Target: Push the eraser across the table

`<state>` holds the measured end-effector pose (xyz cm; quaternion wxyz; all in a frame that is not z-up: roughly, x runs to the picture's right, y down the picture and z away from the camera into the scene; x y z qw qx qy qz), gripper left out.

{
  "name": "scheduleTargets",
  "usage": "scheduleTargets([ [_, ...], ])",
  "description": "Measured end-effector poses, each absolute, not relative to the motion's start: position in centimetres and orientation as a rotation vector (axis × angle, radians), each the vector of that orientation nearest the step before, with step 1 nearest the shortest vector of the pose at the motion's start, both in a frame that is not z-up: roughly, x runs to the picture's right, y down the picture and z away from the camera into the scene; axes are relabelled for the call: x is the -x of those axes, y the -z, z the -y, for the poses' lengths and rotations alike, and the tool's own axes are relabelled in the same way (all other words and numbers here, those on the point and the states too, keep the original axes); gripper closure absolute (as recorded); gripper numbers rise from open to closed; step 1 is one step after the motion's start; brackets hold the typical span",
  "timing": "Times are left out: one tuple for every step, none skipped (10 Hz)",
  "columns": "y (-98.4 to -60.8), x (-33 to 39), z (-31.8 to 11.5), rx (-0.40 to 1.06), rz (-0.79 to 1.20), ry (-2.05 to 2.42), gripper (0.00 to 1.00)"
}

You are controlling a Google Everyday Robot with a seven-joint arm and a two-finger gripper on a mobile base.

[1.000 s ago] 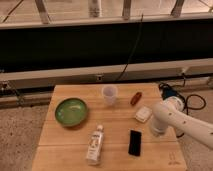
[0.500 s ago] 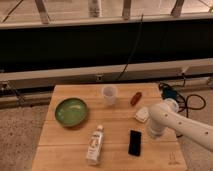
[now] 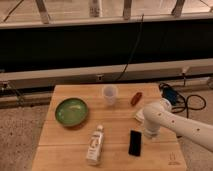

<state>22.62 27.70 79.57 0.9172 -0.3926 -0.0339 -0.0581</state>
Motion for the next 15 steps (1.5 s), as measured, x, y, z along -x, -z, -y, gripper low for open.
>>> scheduleTargets([
  [-79.6,-22.6,-27.7,0.814,0.069,0.126,0.99],
  [-79.7,-22.2,-27.7,0.828,0.071,0.149,0.99],
  [-79.8,-21.6,-27.6,0.829,0.076,0.168,0.99],
  [-80.0,-20.7,-27.5,0.833,0.083,0.189,0.99],
  [-80.1,-19.7,-27.3,0.833,0.088,0.210,0.99],
  [-80.1,-19.8,-27.3,0.831,0.087,0.208,0.99],
  [-80.1,-20.0,-27.3,0.831,0.085,0.206,0.99],
  [-80.1,-20.0,-27.3,0.830,0.085,0.206,0.99],
  [-80.1,-20.0,-27.3,0.830,0.085,0.206,0.99],
  [-80.1,-20.0,-27.4,0.831,0.085,0.206,0.99],
  [-80.1,-20.0,-27.4,0.831,0.085,0.207,0.99],
  [-80.1,-19.9,-27.4,0.831,0.085,0.207,0.99],
  [-80.1,-20.0,-27.4,0.831,0.085,0.207,0.99],
  [-80.1,-19.9,-27.4,0.832,0.085,0.207,0.99],
  [-80.1,-20.0,-27.4,0.832,0.085,0.207,0.99],
])
